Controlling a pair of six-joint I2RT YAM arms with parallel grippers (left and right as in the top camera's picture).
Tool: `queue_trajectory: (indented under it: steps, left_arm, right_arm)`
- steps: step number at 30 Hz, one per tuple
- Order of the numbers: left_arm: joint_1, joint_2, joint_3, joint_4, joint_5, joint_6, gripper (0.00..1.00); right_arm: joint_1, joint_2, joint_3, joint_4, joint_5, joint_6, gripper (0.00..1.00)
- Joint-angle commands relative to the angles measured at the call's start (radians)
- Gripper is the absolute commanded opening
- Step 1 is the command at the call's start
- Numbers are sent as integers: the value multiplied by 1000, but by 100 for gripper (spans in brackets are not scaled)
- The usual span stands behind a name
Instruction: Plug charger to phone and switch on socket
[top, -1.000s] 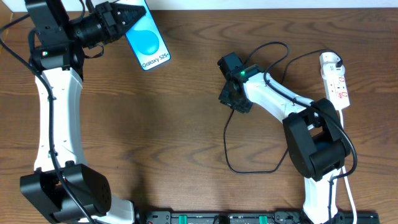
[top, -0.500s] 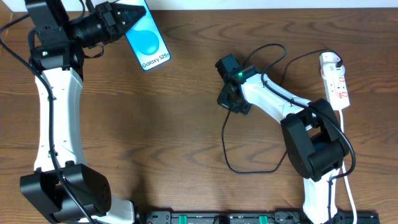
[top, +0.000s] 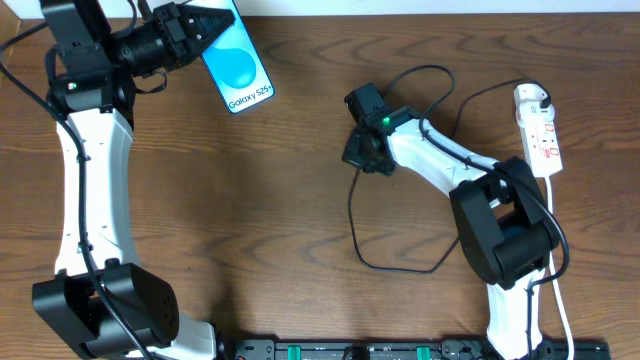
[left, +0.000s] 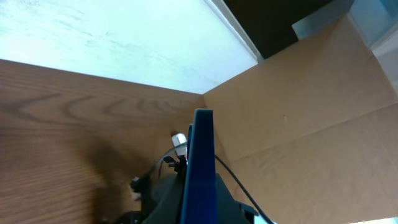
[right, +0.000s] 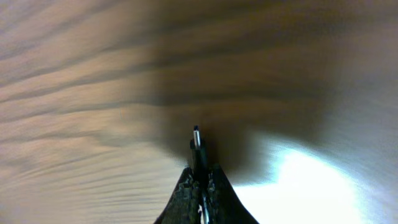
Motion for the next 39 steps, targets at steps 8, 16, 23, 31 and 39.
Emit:
queue_trajectory:
  steps: [8,16,23,31,39]
  left_arm:
    - [5,0,10,10,66,8,7]
    - [5,0,10,24,65,-4,7]
    - [5,0,10,192,65,-132,7]
    - [5,0,10,217,56,-135,7]
    - [5,0,10,304,57,-194,8]
  right_arm:
    - [-82,51,-24,386,-916,-451,1]
    - [-77,51,-24,696,-1257,-460,1]
    - [-77,51,-24,912,-1381,-350,1]
    - [-71,51,-24,1367,-1427,19,1]
    - [-60,51,-24,1838,-1413,418,1]
